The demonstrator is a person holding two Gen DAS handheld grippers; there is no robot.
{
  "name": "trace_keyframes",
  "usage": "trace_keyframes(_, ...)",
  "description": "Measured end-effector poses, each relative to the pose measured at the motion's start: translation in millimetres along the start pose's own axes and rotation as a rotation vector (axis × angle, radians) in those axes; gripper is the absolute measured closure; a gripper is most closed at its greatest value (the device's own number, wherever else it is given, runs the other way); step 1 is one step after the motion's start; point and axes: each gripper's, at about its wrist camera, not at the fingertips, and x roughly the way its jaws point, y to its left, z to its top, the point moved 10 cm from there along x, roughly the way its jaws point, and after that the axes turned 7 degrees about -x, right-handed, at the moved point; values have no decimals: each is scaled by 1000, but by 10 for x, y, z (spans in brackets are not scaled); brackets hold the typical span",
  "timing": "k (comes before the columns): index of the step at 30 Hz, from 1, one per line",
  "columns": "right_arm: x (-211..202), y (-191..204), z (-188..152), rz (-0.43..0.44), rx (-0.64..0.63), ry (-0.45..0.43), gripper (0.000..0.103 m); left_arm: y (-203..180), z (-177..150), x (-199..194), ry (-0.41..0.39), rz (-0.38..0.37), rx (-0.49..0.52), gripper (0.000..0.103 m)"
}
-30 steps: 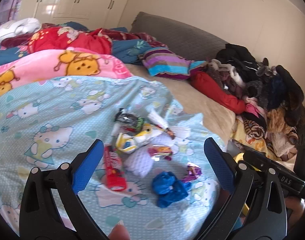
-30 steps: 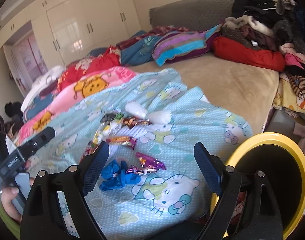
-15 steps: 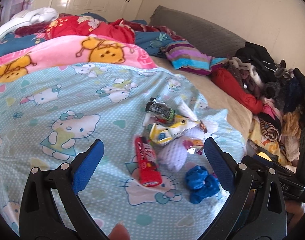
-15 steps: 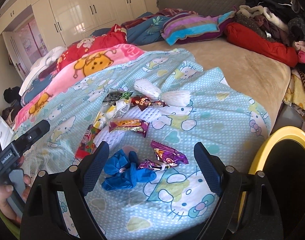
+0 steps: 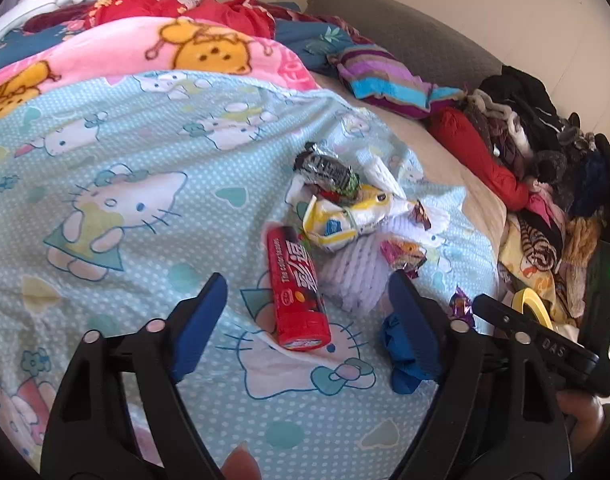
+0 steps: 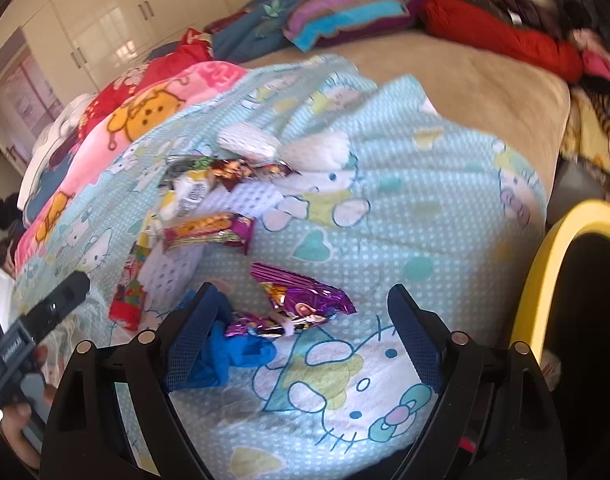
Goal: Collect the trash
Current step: 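Grasp the red snack tube with the left tool while the right tool grasps a purple wrapper, then carry the tube and wrapper over the bin and open both tools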
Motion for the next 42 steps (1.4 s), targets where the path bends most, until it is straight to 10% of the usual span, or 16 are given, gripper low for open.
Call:
trace_keyframes(17, 305, -3, -52, 77, 53, 55, 49, 129, -253, 375, 138, 3, -79, 63)
trace_keyframes(42, -225, 78, 112, 76, -1, -104, 51, 237, -39, 64, 57, 50, -50, 77)
